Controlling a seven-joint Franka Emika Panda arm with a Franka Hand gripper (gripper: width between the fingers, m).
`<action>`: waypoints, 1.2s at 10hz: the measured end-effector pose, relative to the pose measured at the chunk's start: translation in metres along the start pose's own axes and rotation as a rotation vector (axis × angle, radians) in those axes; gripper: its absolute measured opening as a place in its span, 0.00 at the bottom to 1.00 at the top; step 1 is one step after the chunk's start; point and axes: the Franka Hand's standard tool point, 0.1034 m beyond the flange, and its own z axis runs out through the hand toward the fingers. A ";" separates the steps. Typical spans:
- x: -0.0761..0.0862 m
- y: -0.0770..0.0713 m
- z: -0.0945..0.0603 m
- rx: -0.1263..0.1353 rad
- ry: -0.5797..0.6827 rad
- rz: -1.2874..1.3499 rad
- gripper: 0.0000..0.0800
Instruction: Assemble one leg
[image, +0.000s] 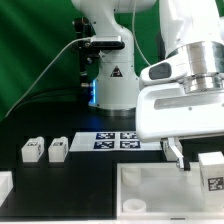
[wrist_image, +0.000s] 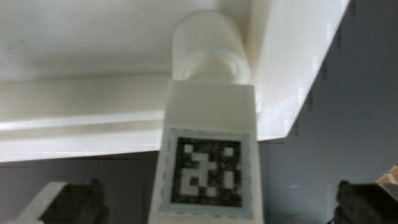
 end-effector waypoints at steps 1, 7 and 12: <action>0.000 0.000 0.000 0.000 0.000 0.000 0.81; 0.020 0.002 -0.003 0.075 -0.286 0.053 0.81; 0.020 0.007 0.008 0.085 -0.631 0.026 0.81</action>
Offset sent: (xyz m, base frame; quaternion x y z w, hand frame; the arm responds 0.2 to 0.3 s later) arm 0.0270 -0.0098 0.0294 -0.0055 -0.1400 0.0010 0.9901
